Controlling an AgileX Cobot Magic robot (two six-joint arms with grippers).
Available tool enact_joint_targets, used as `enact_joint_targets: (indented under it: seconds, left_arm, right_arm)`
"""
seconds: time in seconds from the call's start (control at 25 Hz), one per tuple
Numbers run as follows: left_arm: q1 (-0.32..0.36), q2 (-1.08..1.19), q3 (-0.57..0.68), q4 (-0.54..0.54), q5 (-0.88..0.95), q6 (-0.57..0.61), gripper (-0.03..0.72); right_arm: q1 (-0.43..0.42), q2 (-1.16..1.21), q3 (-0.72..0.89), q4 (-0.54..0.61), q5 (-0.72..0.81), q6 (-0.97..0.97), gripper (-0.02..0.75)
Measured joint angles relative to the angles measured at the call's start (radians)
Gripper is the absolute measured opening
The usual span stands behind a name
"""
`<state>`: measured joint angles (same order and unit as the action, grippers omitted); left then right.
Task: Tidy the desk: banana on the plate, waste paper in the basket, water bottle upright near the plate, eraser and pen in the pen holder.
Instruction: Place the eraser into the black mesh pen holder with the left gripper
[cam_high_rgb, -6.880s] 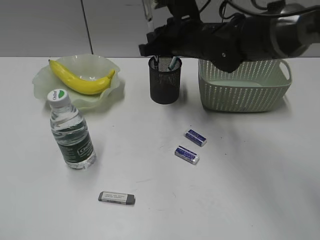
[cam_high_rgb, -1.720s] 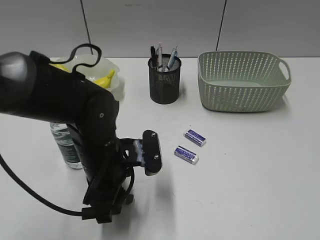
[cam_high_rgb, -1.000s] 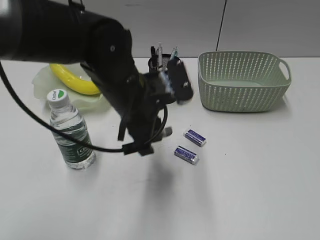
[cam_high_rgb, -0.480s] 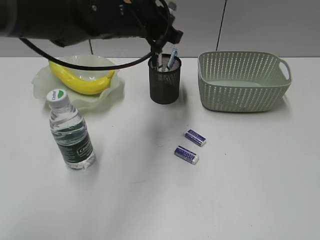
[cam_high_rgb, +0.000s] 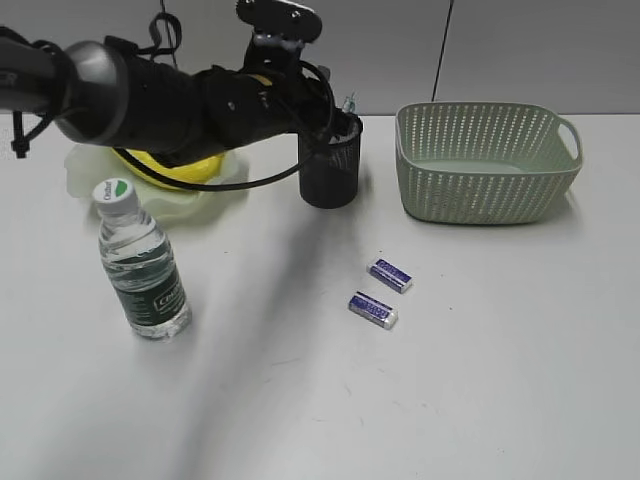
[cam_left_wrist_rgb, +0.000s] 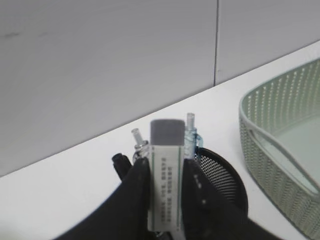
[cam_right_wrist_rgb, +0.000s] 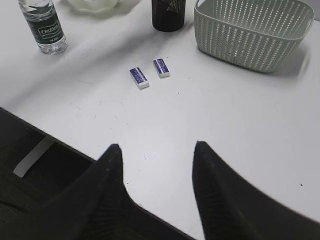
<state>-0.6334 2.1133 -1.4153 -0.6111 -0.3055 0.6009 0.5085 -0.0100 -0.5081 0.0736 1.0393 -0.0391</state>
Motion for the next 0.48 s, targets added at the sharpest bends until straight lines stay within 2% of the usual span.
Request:
enact_joint_targets:
  seconds: [0.32,0.48]
  left_arm:
    - [0.0,0.071,-0.113,0.004,-0.005,-0.061,0.14]
    - [0.0,0.106,-0.147,0.002,0.056,-0.07,0.14]
  right_arm:
    - [0.0,0.0,0.0,0.0,0.0,0.0,0.37]
    - [0.0,0.0,0.0,0.0,0.0,0.0,0.37]
